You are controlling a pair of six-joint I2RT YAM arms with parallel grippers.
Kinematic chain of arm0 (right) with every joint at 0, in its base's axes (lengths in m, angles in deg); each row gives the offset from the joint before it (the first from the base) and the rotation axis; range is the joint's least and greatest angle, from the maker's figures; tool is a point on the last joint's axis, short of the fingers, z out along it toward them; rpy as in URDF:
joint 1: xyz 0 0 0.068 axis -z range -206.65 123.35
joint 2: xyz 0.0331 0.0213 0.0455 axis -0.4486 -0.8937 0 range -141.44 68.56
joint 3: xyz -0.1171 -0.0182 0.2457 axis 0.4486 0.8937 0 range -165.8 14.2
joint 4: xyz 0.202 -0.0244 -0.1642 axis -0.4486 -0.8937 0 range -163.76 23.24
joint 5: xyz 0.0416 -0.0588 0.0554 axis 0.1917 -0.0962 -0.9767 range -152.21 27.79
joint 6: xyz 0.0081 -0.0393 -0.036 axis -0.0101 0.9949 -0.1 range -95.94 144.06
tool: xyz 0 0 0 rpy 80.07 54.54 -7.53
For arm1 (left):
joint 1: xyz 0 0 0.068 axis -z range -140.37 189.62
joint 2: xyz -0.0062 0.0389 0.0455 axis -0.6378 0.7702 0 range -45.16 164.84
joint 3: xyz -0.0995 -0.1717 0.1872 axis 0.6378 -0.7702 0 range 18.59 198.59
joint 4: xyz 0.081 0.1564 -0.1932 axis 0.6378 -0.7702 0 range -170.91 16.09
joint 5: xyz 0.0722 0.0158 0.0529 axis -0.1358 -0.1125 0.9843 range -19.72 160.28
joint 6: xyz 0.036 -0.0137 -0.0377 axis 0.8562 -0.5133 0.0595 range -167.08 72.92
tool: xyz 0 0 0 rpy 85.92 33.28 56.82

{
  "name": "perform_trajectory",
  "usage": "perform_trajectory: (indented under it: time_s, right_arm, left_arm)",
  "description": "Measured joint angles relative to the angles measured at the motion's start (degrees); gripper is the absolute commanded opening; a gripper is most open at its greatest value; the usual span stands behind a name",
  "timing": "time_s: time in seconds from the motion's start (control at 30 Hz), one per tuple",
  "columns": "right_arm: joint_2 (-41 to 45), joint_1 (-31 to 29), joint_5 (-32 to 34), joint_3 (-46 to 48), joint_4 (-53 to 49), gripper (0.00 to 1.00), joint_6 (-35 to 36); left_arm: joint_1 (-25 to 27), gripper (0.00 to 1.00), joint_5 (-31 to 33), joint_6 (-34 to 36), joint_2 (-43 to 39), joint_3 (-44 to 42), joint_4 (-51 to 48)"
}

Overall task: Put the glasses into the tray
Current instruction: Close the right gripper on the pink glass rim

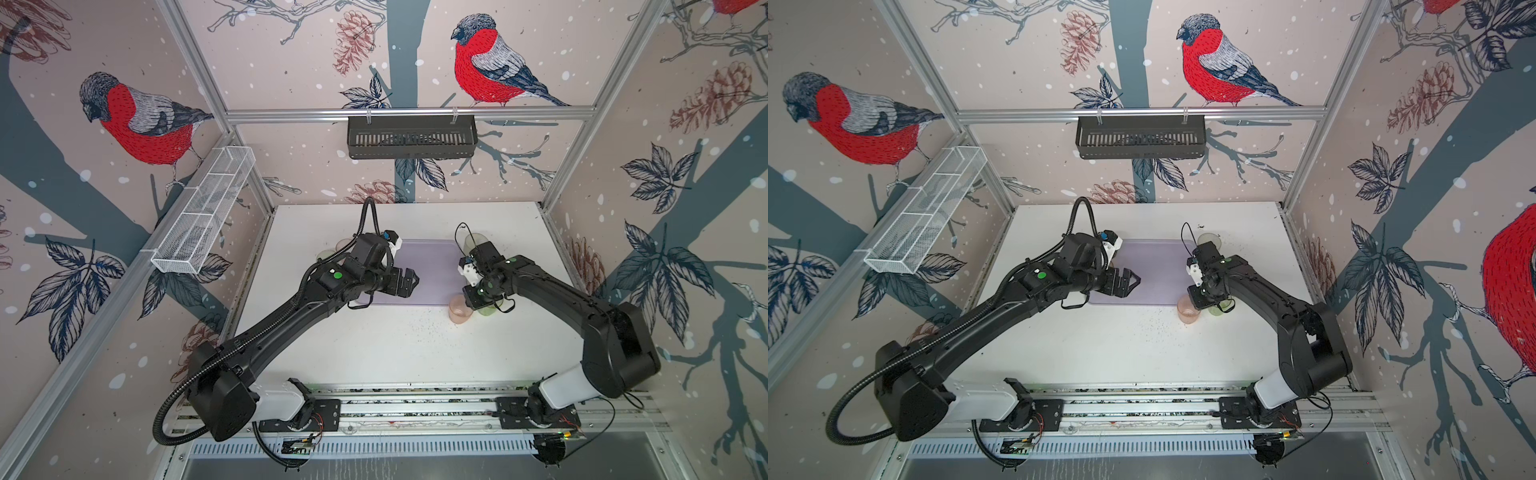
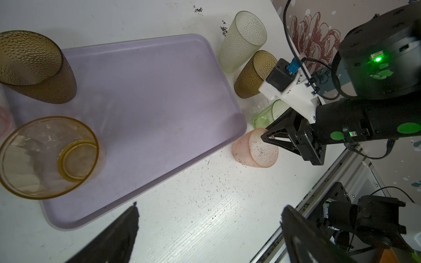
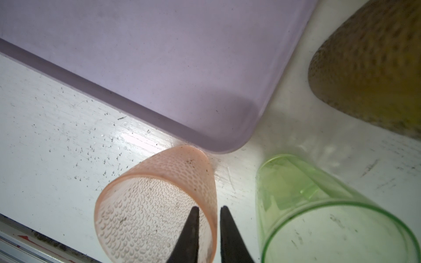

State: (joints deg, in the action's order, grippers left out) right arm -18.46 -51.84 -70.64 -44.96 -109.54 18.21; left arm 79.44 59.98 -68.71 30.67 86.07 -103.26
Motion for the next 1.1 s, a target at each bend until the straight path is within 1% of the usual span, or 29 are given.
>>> perform_trajectory:
  time_s: [0.77, 1.1]
  right_arm:
    - [-0.02, -0.02, 0.46, 0.26, 0.44, 0.12, -0.02]
    - [0.00, 0.04, 1.05, 0.20, 0.39, 0.07, -0.02]
  left_arm:
    - [0.00, 0.97, 0.57, -0.22, 0.04, -0.09, 1.70]
    - [0.00, 0.96, 1.31, -0.48, 0.31, -0.39, 1.84]
